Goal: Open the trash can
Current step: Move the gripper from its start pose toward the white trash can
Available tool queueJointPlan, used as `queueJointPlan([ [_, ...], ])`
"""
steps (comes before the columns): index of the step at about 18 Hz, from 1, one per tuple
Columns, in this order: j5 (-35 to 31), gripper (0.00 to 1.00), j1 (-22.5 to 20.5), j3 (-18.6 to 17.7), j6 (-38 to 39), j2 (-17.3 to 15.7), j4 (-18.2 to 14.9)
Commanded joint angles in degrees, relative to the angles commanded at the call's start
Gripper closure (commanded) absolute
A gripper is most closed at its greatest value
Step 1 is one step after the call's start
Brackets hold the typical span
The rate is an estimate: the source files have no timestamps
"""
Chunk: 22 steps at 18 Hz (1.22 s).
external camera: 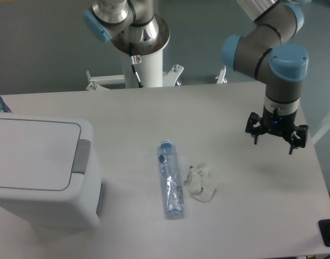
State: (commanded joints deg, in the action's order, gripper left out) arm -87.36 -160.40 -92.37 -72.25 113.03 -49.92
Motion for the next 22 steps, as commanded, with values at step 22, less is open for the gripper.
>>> queueJointPlan([
  [22,19.40,0.00,12.65,7.38,45.51,-5.35,0.17],
])
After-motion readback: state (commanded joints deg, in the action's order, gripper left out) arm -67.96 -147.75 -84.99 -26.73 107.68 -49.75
